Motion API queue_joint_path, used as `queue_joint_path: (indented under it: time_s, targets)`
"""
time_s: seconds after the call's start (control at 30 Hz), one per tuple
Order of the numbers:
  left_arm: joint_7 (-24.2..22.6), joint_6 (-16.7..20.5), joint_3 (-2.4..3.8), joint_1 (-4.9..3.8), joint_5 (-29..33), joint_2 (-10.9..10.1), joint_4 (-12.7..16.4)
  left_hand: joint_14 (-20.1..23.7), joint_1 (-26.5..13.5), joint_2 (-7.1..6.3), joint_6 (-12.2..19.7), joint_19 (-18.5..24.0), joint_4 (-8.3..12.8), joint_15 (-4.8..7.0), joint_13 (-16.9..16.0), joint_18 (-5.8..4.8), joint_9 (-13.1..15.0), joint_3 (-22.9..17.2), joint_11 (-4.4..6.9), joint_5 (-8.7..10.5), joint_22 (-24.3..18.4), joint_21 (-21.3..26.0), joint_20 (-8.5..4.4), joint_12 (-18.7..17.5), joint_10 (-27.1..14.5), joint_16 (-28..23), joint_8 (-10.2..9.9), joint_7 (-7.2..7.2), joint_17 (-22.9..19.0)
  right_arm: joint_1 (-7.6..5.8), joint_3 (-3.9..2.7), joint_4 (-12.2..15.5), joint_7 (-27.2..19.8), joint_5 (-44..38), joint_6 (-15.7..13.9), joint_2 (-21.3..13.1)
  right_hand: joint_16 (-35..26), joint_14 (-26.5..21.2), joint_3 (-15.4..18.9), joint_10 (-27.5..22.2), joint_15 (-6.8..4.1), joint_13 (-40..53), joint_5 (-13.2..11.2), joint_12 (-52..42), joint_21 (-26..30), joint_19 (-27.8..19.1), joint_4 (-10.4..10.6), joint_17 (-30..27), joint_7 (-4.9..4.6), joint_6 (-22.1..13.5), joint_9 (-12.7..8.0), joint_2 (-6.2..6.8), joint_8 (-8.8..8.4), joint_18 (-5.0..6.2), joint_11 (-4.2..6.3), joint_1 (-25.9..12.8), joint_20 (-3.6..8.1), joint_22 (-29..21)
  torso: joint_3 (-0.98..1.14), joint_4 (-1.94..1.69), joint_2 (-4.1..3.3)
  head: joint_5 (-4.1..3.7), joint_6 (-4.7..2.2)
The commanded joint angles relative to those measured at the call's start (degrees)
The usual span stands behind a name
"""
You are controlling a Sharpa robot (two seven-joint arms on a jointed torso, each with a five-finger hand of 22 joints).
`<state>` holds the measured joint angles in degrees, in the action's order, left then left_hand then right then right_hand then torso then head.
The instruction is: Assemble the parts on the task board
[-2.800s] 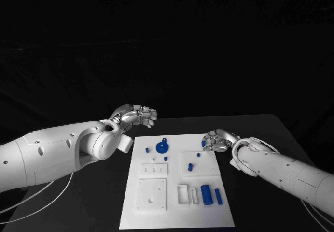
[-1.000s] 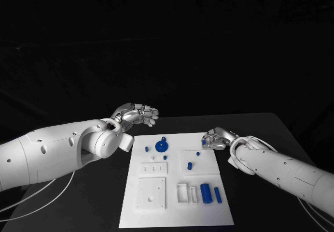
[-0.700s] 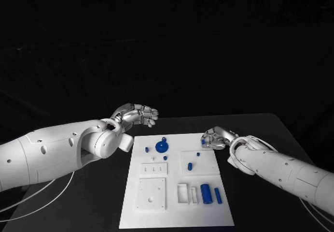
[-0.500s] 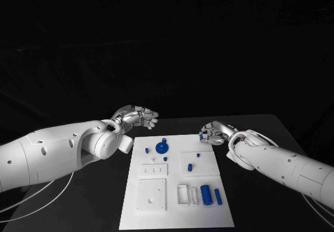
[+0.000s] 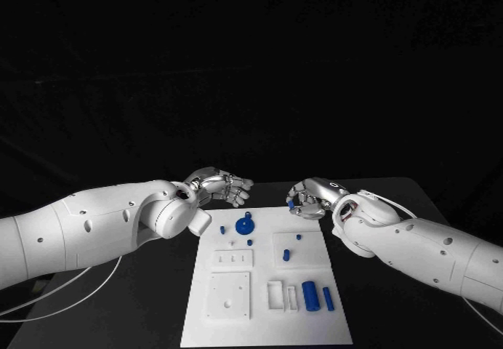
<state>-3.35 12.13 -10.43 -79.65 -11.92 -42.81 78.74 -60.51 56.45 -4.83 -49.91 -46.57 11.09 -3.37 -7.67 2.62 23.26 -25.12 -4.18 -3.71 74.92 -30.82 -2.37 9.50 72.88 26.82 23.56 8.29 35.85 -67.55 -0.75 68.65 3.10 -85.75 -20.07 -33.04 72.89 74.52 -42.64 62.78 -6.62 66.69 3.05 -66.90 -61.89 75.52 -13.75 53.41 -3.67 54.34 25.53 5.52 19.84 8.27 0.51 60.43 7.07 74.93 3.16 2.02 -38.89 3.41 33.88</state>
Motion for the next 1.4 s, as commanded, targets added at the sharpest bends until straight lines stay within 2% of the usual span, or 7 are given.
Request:
queue_joint_path:
  time_s: [0.03,0.27,0.63,1.0,1.13,1.27,1.4]
  targets:
    - [5.2,-1.4,-0.06,0.29,-4.4,0.6,-0.1,0.2,-1.7,-0.93,0.6,0.7,-1.2,-0.02,0.1,1.10,-0.4,0.4,-0.50,0.53,0.9,-0.2,-0.01,-0.4,-0.4,-0.3,-0.7,0.33,0.1,-0.23,-0.01,2.7,6.9,-6.4,2.0,0.0,-0.4,0.0,-0.4,0.1,-0.34,-0.1,-0.2,0.2,0.0,0.0,0.4,0.1,-2.05,2.5,1.1,0.58,0.35,6.73,0.20,0.0,0.31,0.2,-0.15,0.42,0.92,0.53,0.19]
    - [8.8,-3.9,-1.26,0.57,-6.9,1.0,0.4,0.5,-6.0,-2.13,0.3,1.2,-5.5,-0.09,0.2,1.32,-0.9,0.6,-0.56,0.83,0.8,0.0,0.09,-0.8,-0.5,-0.5,-1.3,0.30,0.4,-0.23,-0.01,6.7,10.2,-8.2,2.8,0.9,-0.4,0.0,-0.7,0.1,-0.37,-0.1,-0.2,0.2,0.0,0.1,0.6,0.1,-2.01,2.6,1.2,0.74,0.38,6.73,0.23,0.0,0.32,0.2,-0.39,0.50,1.67,1.20,0.76]
    - [11.1,-5.7,-1.54,0.78,-10.0,1.6,1.1,0.0,-9.0,-2.66,-1.1,1.2,-10.9,0.21,-0.1,1.66,-0.7,0.4,-0.12,0.86,1.0,-0.3,-0.07,-0.6,0.4,0.0,-0.9,-0.25,1.1,-0.24,-0.01,8.9,11.9,-8.8,3.8,2.8,-0.5,0.1,-0.9,0.2,-0.39,-0.1,-0.2,0.2,0.1,0.2,0.9,0.1,-1.99,2.6,1.3,1.04,0.38,6.73,0.26,-0.1,0.29,0.2,-0.48,0.67,2.08,1.40,1.20]
    - [13.3,-5.7,-1.59,0.87,-11.8,1.7,1.4,-1.3,-6.9,-0.89,-2.3,0.4,-10.9,1.09,-0.8,1.67,-0.1,1.4,0.68,0.70,1.2,-1.6,-0.84,0.5,1.9,1.8,-0.6,-0.82,2.3,-0.23,0.00,10.3,12.1,-8.7,4.1,3.3,-0.5,0.1,-1.0,0.2,-0.40,-0.1,-0.2,0.3,0.1,0.3,1.1,0.1,-1.98,2.6,1.4,1.31,0.36,6.73,0.26,-0.2,0.25,0.1,-0.47,0.62,1.88,1.68,1.33]
    - [14.3,-6.0,-1.60,0.93,-12.7,1.7,1.6,-5.6,-5.7,-0.18,-4.0,-3.7,-10.4,4.42,-4.0,2.16,0.5,3.7,2.89,0.78,1.5,-6.5,-3.10,4.5,5.5,9.3,-0.2,-1.57,6.8,-0.23,0.00,10.8,12.1,-8.7,4.2,3.4,-0.5,0.1,-1.0,0.2,-0.40,-0.2,-0.2,0.3,0.1,0.3,1.1,0.1,-1.98,2.6,1.4,1.34,0.36,6.73,0.27,-0.2,0.25,0.1,-0.45,0.64,1.86,1.77,1.44]
    - [15.3,-6.7,-1.60,0.96,-12.7,1.7,1.8,-10.2,-4.4,-0.13,-5.5,-11.5,-11.0,11.05,-15.1,3.94,1.4,6.9,5.40,0.63,1.6,-20.6,-7.95,18.1,8.0,29.9,-0.5,-3.96,19.1,-0.22,0.00,10.9,12.1,-8.7,4.4,3.6,-0.6,0.1,-1.0,0.2,-0.41,-0.2,-0.2,0.3,0.1,0.3,1.1,0.1,-1.98,2.6,1.4,1.42,0.36,6.73,0.27,-0.2,0.24,0.1,-0.47,0.67,1.87,1.74,1.53]
    - [16.1,-6.9,-1.59,0.97,-12.7,1.7,1.8,-9.9,-3.0,0.23,-5.8,-11.9,-13.2,12.18,-26.2,4.86,2.0,7.8,6.79,0.76,1.5,-28.8,-10.55,30.1,4.0,38.6,-1.5,-4.16,22.3,-0.22,0.00,11.1,12.3,-8.7,4.7,3.7,-0.6,0.1,-1.0,0.2,-0.41,-0.2,-0.2,0.3,0.1,0.3,1.1,0.0,-1.97,2.6,1.4,1.52,0.35,6.73,0.28,-0.2,0.24,0.1,-0.53,0.69,1.86,1.72,1.57]
